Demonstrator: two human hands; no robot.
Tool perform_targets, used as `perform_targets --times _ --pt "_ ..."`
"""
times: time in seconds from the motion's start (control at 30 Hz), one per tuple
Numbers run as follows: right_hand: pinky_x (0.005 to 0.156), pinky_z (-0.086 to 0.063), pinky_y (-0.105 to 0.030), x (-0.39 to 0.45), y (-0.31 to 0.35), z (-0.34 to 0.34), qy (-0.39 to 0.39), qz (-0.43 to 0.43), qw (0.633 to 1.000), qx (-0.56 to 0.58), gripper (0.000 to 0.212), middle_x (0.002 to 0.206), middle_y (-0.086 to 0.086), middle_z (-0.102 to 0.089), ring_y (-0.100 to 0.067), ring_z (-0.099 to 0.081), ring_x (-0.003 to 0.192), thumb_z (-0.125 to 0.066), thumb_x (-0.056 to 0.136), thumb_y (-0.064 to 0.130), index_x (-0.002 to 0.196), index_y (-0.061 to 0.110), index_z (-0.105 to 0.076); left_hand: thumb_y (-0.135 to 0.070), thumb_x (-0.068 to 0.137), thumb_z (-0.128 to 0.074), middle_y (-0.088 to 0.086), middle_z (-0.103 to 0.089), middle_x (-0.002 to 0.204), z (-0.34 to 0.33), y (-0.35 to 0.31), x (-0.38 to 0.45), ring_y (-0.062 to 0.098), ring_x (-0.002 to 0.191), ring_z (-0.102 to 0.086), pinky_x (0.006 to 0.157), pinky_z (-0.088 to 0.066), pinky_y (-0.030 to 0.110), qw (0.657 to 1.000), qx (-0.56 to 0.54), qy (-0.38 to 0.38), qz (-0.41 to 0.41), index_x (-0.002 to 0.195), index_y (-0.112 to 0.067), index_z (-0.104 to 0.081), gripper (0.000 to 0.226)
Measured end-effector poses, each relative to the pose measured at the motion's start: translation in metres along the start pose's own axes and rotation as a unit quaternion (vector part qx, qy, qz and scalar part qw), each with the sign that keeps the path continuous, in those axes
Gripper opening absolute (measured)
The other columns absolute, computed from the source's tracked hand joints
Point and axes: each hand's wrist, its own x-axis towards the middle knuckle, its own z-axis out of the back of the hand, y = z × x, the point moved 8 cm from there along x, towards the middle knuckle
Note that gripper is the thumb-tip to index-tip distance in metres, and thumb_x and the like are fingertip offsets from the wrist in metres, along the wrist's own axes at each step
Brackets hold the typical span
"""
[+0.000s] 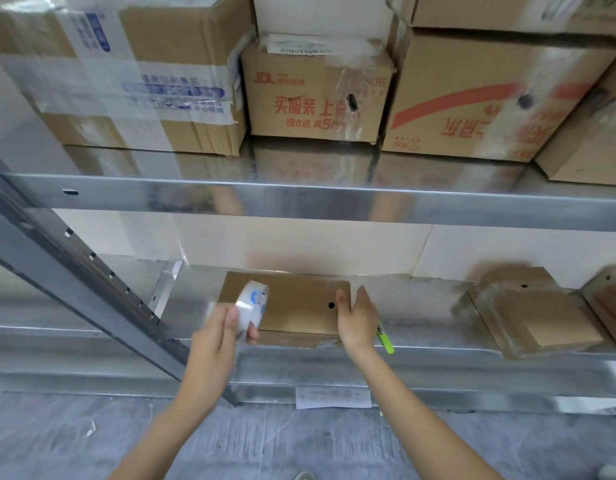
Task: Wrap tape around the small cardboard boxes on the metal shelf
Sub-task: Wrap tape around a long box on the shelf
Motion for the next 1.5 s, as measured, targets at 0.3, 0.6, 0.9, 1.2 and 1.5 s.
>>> perform_targets --times 0.3,0.6,0.9,1.2,1.5 --pt "0.078 -0.044 -0.005 -0.071 0.054 0.007 0.271 0.077 0.949 0.142 0.039 0.117 0.000 -0.059 -0.006 -0.057 0.104 -0.066 0.090 0.032 0.125 0.015 -0.063 -0.036 0.105 -0.030 -0.005 -0.069 0.074 -0.071 -0.005 -0.042 0.009 0.070 -0.064 0.067 -0.042 0.010 0.993 -0.038 0.107 -0.016 0.090 -0.021 -0.055 0.033" --pt "0.088 -0.053 -0.039 -0.074 0.051 0.024 0.218 0.097 0.949 0.206 0.012 0.093 -0.009 -0.071 -0.025 -0.066 0.091 -0.074 0.081 0.004 0.089 0.012 -0.075 -0.040 0.104 -0.034 -0.001 -0.069 0.073 -0.085 -0.001 -0.045 0.009 0.067 -0.064 0.065 -0.043 0.013 0.988 -0.059 0.140 0.003 0.089 -0.022 -0.055 0.032" --pt "0.077 -0.052 -0.029 -0.076 0.050 0.032 0.158 0.072 0.951 0.257 0.013 0.085 -0.012 -0.073 -0.017 -0.067 0.080 -0.067 0.085 0.002 0.078 0.006 -0.077 -0.057 0.091 -0.043 -0.001 -0.067 0.066 -0.090 -0.016 -0.057 0.013 0.059 -0.055 0.060 -0.043 0.028 0.974 -0.060 0.216 -0.022 0.102 -0.039 -0.046 0.021" --pt "0.065 -0.044 -0.016 -0.082 0.079 0.046 0.157 0.150 0.952 0.216 0.025 0.081 -0.016 -0.066 -0.009 -0.058 0.071 -0.069 0.082 0.002 0.069 0.022 -0.076 -0.044 0.095 -0.049 0.006 -0.064 0.058 -0.088 0.000 -0.045 0.021 0.055 -0.059 0.067 -0.048 0.030 0.964 -0.129 0.218 0.078 0.090 -0.015 -0.051 0.030" --pt "0.063 -0.048 -0.015 -0.079 0.058 0.037 0.213 0.015 0.934 0.287 0.021 0.070 0.006 -0.069 -0.008 -0.059 0.067 -0.061 0.093 0.021 0.084 0.006 -0.073 -0.039 0.099 -0.050 0.008 -0.068 0.055 -0.089 -0.006 -0.051 0.004 0.051 -0.052 0.059 -0.036 0.012 0.965 -0.122 0.222 0.070 0.085 -0.016 -0.052 0.027"
